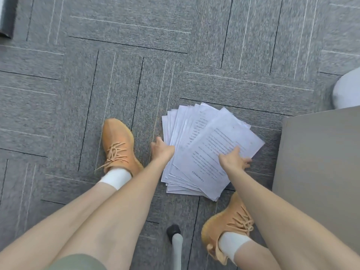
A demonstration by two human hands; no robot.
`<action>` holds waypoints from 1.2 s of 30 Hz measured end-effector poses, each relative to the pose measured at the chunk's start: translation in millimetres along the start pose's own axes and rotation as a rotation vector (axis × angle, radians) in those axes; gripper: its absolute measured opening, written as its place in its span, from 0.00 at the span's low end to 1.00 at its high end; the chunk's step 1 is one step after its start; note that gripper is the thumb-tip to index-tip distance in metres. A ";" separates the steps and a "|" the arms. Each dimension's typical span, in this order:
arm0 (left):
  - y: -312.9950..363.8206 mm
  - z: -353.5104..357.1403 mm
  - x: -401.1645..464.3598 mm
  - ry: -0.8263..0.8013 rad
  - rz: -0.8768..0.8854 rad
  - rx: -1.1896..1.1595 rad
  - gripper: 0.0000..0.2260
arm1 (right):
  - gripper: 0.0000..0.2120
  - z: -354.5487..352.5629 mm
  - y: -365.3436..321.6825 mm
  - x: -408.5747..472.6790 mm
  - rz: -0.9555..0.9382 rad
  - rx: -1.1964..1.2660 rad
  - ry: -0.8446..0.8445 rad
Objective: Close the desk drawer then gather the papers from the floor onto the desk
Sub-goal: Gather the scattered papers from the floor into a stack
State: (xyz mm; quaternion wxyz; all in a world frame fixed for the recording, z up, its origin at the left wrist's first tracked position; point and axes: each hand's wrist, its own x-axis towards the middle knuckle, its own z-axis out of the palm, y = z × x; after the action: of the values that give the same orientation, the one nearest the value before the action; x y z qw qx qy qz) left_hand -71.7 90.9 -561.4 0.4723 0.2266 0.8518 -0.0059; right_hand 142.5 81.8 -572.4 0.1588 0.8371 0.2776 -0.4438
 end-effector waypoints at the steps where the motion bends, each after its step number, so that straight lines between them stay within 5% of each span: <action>1: -1.7 1.3 2.3 0.021 0.001 -0.011 0.26 | 0.37 1.5 1.6 2.7 0.012 0.012 0.002; 8: -11.5 9.7 21.3 0.074 0.136 -0.008 0.17 | 0.37 23.7 10.4 8.7 -0.155 -0.077 0.070; 14: -14.0 21.5 19.3 0.072 0.214 0.099 0.23 | 0.34 30.2 8.6 -5.0 -0.307 -0.066 0.164; 20: -16.7 25.8 18.2 0.108 0.106 -0.129 0.19 | 0.39 22.0 18.4 6.1 -0.014 0.246 0.277; 26: -10.9 22.4 18.1 0.022 -0.002 -0.329 0.20 | 0.35 17.8 25.3 14.5 -0.015 0.374 0.323; 36: -9.3 25.1 6.9 0.001 0.196 0.034 0.07 | 0.21 16.1 25.5 22.7 -0.032 0.467 0.281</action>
State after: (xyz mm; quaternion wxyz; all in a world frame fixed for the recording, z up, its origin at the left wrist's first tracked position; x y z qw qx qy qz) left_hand -58.3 79.5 -582.8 0.4660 0.3168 0.8257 0.0259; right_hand 157.7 60.7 -599.7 -0.0855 0.8999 0.2003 -0.3779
